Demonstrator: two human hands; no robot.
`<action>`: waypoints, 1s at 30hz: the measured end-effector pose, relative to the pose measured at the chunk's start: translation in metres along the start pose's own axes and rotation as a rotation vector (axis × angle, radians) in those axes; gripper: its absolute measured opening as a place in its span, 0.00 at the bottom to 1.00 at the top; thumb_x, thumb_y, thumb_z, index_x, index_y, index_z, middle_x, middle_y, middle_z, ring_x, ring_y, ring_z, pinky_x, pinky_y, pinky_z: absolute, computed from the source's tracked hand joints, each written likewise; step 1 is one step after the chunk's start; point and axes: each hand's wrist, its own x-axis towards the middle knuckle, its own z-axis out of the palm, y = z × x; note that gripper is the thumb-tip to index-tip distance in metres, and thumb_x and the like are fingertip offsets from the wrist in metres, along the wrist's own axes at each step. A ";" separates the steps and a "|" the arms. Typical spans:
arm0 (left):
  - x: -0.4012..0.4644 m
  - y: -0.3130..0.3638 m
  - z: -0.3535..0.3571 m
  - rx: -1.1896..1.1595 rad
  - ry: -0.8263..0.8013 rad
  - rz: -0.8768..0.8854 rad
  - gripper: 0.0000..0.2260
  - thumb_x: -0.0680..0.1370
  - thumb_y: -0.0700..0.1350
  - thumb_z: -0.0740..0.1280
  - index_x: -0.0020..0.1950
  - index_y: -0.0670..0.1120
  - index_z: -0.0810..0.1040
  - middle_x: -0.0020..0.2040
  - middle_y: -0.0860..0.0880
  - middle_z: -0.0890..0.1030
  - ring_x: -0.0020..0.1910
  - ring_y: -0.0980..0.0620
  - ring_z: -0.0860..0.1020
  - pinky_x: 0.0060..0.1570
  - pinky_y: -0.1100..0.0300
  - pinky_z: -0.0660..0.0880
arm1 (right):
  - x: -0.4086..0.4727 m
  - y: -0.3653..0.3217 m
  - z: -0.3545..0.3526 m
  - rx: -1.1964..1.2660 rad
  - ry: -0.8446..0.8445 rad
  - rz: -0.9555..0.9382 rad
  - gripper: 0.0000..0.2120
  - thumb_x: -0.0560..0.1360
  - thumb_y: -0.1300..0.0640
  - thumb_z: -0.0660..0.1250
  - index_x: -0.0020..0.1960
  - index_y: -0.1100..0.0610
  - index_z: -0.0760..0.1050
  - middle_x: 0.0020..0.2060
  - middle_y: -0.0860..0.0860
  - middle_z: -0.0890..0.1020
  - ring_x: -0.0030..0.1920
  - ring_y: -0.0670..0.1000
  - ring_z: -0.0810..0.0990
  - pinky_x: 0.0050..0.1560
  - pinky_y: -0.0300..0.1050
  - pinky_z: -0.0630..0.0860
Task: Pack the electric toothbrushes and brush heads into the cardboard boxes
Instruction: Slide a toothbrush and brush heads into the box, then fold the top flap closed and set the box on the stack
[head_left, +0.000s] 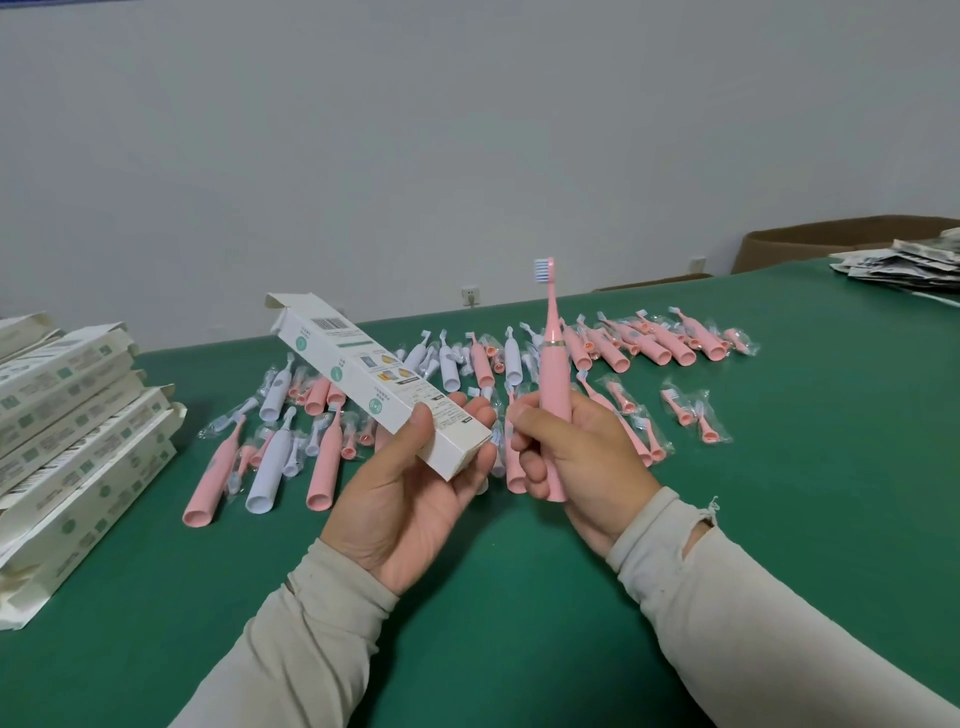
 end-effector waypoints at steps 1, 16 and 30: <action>0.001 0.000 0.000 0.021 0.005 0.014 0.37 0.70 0.44 0.73 0.76 0.38 0.63 0.63 0.35 0.77 0.59 0.41 0.80 0.48 0.53 0.82 | 0.000 0.001 0.000 0.000 -0.012 0.022 0.04 0.75 0.59 0.70 0.45 0.58 0.76 0.30 0.53 0.76 0.24 0.48 0.68 0.28 0.44 0.66; 0.006 0.054 -0.036 1.865 0.341 0.525 0.27 0.73 0.43 0.73 0.70 0.57 0.70 0.59 0.55 0.77 0.60 0.49 0.73 0.59 0.50 0.72 | 0.007 -0.016 -0.014 0.054 0.210 0.008 0.14 0.77 0.47 0.64 0.50 0.58 0.78 0.36 0.51 0.76 0.27 0.47 0.73 0.26 0.42 0.72; 0.006 0.049 -0.043 2.055 0.364 0.357 0.23 0.74 0.41 0.70 0.69 0.53 0.73 0.59 0.49 0.77 0.58 0.44 0.71 0.57 0.46 0.71 | 0.012 -0.034 -0.031 0.026 0.404 -0.318 0.10 0.75 0.61 0.73 0.53 0.58 0.74 0.43 0.55 0.86 0.39 0.52 0.86 0.36 0.41 0.80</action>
